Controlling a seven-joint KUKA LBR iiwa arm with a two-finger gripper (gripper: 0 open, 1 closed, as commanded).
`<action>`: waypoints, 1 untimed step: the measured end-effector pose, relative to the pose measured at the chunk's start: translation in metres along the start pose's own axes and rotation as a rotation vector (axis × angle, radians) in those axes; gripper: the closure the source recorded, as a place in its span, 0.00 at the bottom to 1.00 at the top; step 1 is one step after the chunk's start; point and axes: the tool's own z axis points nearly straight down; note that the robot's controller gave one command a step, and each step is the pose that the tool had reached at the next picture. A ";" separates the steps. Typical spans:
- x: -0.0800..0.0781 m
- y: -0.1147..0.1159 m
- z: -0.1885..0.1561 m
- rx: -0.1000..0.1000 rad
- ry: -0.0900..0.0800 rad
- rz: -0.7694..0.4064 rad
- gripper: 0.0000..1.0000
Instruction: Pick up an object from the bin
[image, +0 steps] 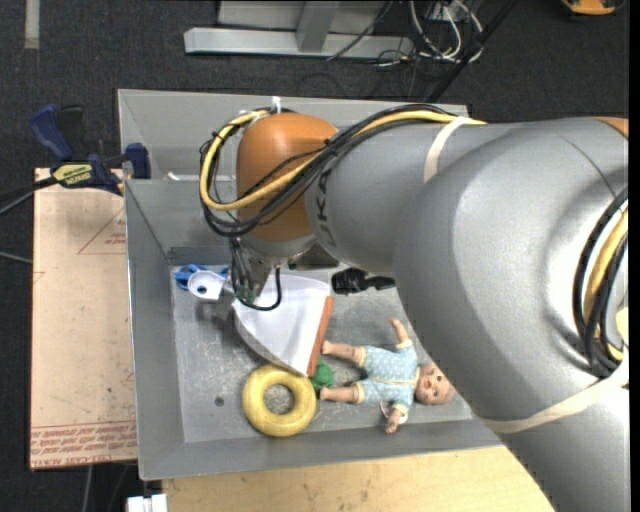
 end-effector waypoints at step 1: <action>-0.001 0.001 -0.013 -0.003 -0.003 0.000 1.00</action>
Offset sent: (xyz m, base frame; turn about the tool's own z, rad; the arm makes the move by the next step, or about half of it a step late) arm 0.0000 -0.0001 0.0113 0.0000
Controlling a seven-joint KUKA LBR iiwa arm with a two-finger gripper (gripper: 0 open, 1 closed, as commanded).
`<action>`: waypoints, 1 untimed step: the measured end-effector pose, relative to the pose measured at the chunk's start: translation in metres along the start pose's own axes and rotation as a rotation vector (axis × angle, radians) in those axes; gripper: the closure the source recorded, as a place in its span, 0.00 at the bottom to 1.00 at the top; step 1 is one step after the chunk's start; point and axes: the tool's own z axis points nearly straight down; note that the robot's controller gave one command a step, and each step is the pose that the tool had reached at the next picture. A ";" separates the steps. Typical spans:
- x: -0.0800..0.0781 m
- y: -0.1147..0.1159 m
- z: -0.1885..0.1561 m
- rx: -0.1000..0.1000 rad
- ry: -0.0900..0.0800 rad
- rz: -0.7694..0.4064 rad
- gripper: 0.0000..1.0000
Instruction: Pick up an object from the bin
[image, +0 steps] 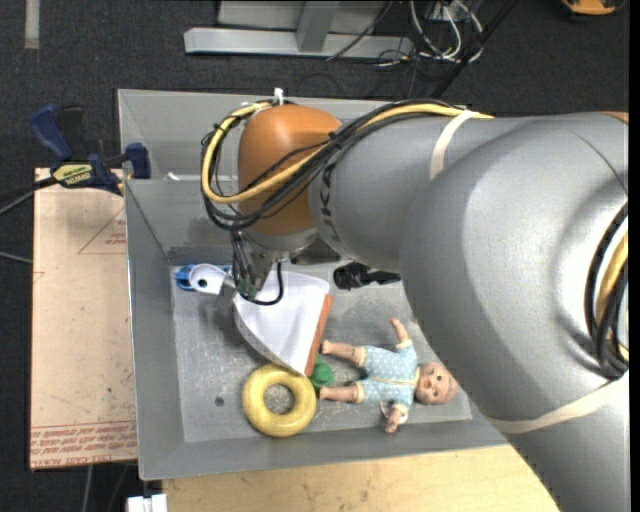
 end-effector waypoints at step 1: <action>0.000 0.000 -0.011 -0.001 -0.001 0.000 1.00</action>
Offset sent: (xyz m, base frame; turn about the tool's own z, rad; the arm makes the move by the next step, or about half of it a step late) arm -0.0001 -0.0001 0.0531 0.0000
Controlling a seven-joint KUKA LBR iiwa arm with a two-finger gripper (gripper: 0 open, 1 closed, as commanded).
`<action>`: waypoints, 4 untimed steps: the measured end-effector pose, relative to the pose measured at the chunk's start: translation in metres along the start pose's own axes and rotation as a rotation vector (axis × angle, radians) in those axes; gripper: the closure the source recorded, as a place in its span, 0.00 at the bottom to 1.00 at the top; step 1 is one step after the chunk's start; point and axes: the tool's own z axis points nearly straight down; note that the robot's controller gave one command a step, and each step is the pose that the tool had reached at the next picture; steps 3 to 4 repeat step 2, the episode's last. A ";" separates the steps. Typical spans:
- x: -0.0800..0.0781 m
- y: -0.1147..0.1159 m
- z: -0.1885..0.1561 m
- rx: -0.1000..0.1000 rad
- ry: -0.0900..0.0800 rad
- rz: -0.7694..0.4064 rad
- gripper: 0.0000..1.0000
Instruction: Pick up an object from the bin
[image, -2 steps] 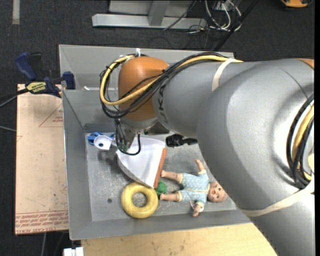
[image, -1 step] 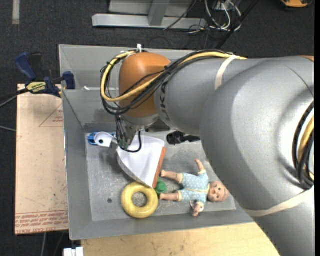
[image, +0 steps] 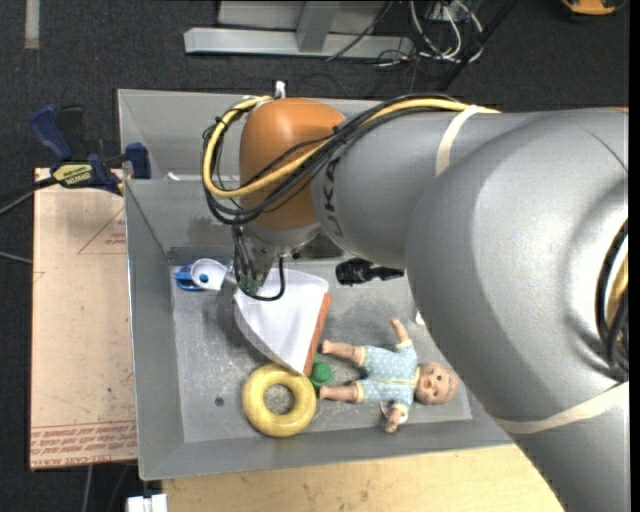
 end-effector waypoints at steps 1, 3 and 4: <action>0.001 -0.001 -0.011 0.002 0.003 0.000 1.00; 0.001 0.000 -0.025 0.002 0.003 0.000 1.00; 0.001 0.000 -0.025 0.002 0.003 0.000 1.00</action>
Offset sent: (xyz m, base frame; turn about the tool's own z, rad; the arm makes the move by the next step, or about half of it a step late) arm -0.0001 0.0000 0.0600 0.0000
